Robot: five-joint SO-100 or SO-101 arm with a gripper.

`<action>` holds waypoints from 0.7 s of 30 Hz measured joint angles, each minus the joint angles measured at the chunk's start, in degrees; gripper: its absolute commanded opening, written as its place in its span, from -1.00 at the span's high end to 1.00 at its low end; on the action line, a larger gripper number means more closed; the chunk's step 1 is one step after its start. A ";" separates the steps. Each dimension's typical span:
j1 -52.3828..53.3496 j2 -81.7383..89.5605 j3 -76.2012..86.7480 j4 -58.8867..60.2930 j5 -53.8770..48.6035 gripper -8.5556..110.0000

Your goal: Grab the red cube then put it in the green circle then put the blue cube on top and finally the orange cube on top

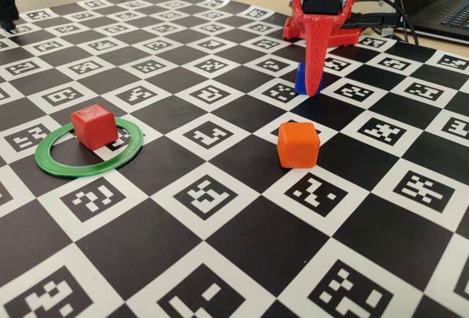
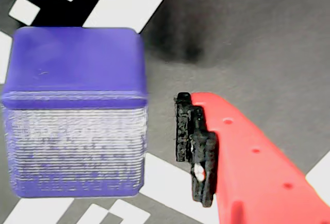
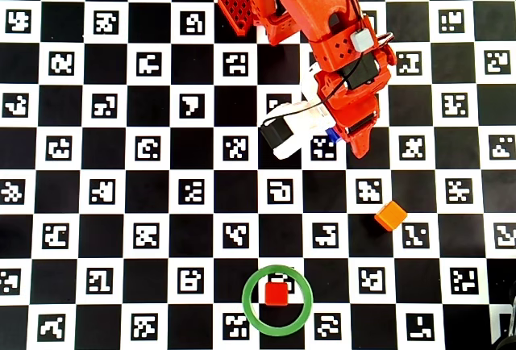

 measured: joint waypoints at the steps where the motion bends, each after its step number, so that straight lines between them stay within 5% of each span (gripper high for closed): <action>1: 0.00 -0.09 0.00 0.00 0.00 0.18; 21: 0.00 -0.53 0.00 0.00 -0.09 0.53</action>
